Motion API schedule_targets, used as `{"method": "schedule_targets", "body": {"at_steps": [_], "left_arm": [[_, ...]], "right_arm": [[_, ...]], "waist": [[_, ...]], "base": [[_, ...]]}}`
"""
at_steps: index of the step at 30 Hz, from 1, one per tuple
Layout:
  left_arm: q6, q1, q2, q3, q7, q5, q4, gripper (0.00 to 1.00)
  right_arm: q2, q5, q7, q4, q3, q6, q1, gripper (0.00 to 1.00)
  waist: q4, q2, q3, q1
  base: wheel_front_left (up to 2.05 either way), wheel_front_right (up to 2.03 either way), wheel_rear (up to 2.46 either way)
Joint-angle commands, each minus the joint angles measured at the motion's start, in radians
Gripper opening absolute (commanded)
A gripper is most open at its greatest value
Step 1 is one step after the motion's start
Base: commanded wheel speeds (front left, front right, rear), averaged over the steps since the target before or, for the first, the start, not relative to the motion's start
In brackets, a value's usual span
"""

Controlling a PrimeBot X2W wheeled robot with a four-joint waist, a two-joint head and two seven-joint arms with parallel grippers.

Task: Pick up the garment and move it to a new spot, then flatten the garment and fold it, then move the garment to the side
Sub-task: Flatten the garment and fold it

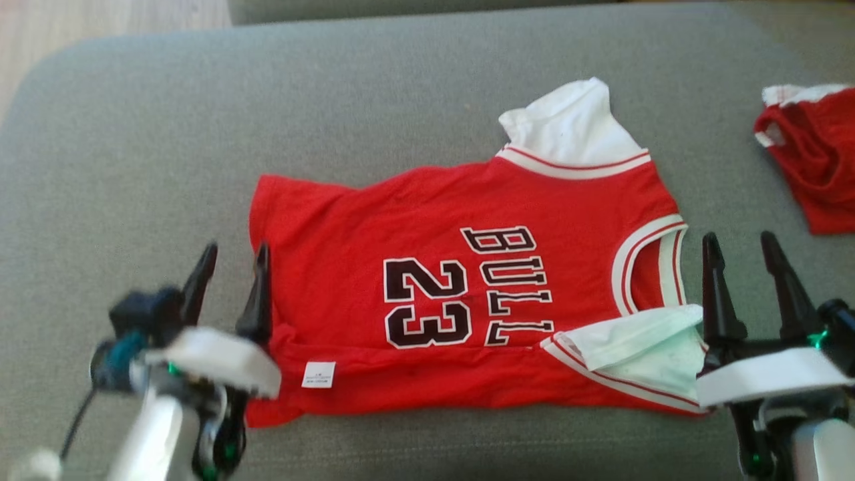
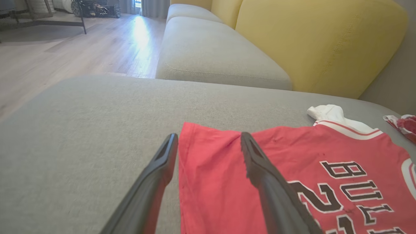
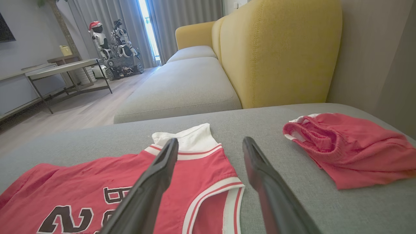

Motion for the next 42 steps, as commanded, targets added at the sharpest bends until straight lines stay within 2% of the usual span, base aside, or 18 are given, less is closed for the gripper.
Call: {"method": "schedule_targets", "body": {"at_steps": [1,13,20,28,30,37,42], "left_arm": [[-0.013,-0.099,0.016,0.034,0.013,-0.003,-0.015,1.00],[-0.091,-0.446,0.039,0.041,0.145,-0.062,0.276,1.00],[-0.108,-0.539,0.053,0.066,0.189,-0.103,0.461,1.00],[-0.131,-0.605,0.058,0.070,0.210,-0.127,0.591,1.00],[-0.143,-0.619,0.055,0.068,0.217,-0.137,0.623,0.00],[-0.169,-0.634,0.046,0.043,0.212,-0.140,0.687,0.00],[-0.172,-0.645,0.043,0.038,0.160,-0.136,0.693,0.00]], "right_arm": [[-0.010,0.002,-0.010,-0.043,0.027,0.003,-0.057,1.00],[-0.010,0.006,-0.028,-0.022,0.062,0.003,-0.170,1.00],[-0.010,0.016,-0.046,0.013,0.074,0.003,-0.203,1.00],[-0.010,0.017,-0.052,0.032,0.076,0.003,-0.222,1.00],[-0.010,0.015,-0.051,0.036,0.075,0.003,-0.230,1.00],[-0.025,0.007,-0.046,0.050,0.037,0.003,-0.265,1.00],[-0.053,0.021,-0.039,0.076,0.008,0.003,-0.327,1.00]], "waist": [[-0.004,0.0000,0.043,0.0000],[-0.048,0.0000,0.200,0.0000],[-0.063,0.0000,0.226,0.0000],[-0.067,0.0000,0.237,0.0000],[-0.068,0.0000,0.237,0.0000],[-0.064,0.0000,0.216,0.0000],[-0.055,0.0000,0.201,0.0000]], "base": [[0.00,0.00,0.00],[0.00,0.00,0.00],[0.00,0.00,0.00],[0.00,0.00,0.00],[0.00,0.00,0.00],[0.00,0.00,0.00],[0.00,0.00,0.00]]}}
